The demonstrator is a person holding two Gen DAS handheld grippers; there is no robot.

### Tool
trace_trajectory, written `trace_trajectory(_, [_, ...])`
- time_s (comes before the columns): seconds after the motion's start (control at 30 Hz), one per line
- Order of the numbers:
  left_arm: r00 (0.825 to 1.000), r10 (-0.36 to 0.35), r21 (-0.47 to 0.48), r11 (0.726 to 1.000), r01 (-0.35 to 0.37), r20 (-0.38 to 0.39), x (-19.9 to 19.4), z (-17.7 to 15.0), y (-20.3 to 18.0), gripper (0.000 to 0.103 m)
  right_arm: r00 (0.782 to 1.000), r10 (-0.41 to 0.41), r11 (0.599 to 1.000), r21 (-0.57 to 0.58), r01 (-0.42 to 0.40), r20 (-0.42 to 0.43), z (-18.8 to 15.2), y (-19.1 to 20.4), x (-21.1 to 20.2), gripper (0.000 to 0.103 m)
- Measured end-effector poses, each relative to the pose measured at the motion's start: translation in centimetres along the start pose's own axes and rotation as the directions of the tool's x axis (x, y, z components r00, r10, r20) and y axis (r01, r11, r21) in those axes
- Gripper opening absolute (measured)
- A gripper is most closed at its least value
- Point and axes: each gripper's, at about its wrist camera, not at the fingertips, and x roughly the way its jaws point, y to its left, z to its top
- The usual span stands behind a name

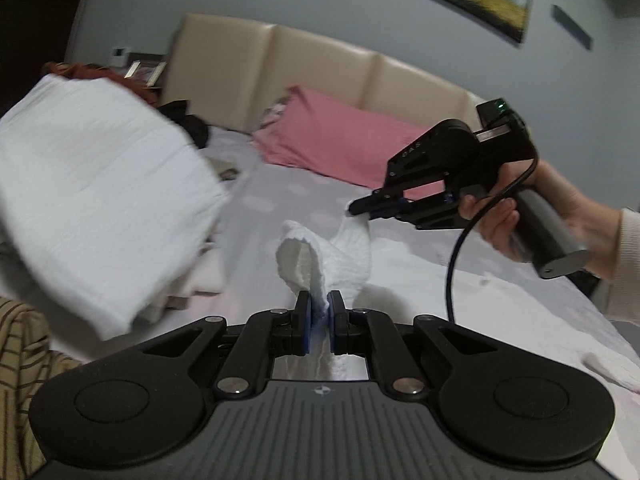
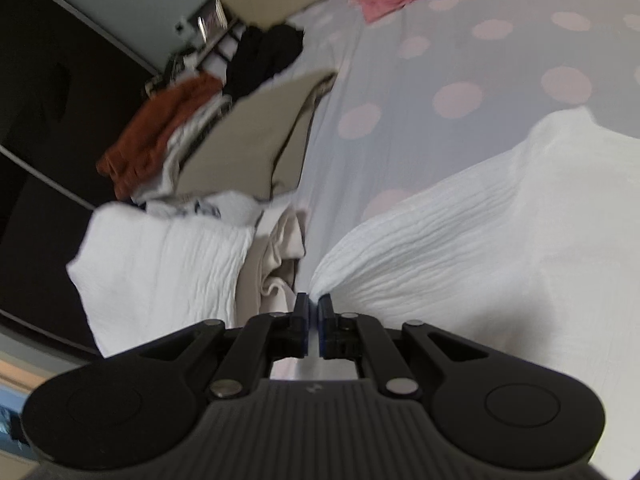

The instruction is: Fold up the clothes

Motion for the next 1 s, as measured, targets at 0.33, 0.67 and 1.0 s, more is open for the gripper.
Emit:
trace_trajectory(0.33, [0.993,-0.114,0.154,0.981,0.118,-0.033,-0.5,-0.4,-7.0,0.006,0.997,0.039,0.995,0.092,-0.045,0.068,-2.1,-5.2,-6.2,0.005])
trace_trajectory(0.67, [0.97,-0.12,0.316,0.931,0.184,-0.21,3.3,-4.9,-13.2,0.007,0.999,-0.019,0.985,0.173,0.011,0.044,-4.6,-11.5,-7.5,0.007])
trace_trajectory(1.0, [0.803,-0.305,0.353,0.777,0.521,-0.512,4.7,-8.3,-15.3,0.055,0.995,-0.093,0.953,0.293,0.082,0.024,-7.0,-17.0,-7.3,0.048])
